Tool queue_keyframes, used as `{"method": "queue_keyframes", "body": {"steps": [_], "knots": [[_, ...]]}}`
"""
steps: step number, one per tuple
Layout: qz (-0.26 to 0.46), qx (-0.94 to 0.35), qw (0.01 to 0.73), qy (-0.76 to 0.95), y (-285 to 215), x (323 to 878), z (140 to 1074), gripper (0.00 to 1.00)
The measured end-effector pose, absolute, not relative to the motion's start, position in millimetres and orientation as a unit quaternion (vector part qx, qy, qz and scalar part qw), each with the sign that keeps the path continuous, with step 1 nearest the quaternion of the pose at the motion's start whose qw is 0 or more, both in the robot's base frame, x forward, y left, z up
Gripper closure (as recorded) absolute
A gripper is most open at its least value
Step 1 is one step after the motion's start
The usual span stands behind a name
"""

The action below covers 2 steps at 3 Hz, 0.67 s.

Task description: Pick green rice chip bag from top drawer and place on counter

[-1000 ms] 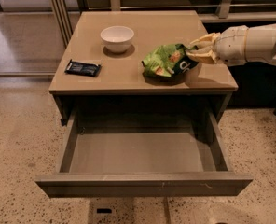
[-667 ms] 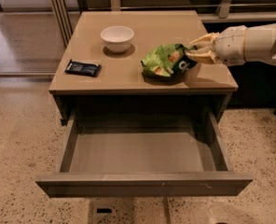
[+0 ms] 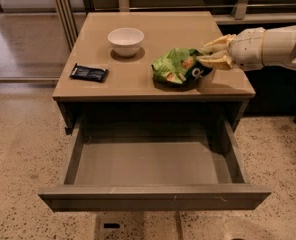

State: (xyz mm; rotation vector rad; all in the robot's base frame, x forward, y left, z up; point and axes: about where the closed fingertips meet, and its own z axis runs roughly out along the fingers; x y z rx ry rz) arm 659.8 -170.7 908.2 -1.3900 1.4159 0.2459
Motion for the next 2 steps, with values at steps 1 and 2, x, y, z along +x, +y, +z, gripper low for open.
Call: {"method": "queue_keyframes", "body": {"steps": [1, 2], "knots": [[0.103, -0.585, 0.541, 0.596, -170.7, 659.8, 908.2, 0.03], [0.104, -0.585, 0.541, 0.596, -170.6, 659.8, 908.1, 0.0]]}}
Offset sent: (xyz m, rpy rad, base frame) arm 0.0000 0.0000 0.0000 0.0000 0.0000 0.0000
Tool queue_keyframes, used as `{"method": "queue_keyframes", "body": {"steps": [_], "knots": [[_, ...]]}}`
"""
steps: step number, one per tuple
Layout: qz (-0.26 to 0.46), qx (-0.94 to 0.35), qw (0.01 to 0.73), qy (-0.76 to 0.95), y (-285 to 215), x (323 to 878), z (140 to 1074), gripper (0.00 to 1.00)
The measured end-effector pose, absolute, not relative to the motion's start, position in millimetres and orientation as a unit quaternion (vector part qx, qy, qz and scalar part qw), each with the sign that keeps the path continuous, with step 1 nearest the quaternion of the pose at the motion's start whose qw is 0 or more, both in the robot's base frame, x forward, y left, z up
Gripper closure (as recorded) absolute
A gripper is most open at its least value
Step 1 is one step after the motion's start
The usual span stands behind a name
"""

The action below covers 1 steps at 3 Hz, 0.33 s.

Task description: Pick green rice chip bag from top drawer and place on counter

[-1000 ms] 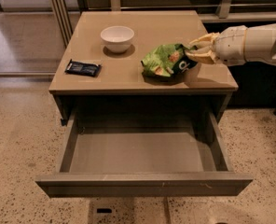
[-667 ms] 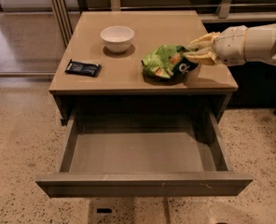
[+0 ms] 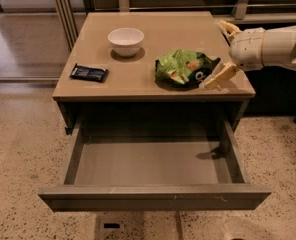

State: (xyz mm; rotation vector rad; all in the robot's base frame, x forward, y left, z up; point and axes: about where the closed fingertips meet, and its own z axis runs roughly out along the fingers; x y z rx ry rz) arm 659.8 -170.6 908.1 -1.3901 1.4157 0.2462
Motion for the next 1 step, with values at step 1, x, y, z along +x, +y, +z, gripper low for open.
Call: {"method": "queue_keyframes", "body": {"steps": [1], "knots": [[0.104, -0.585, 0.541, 0.596, -170.6, 659.8, 908.1, 0.0]]}}
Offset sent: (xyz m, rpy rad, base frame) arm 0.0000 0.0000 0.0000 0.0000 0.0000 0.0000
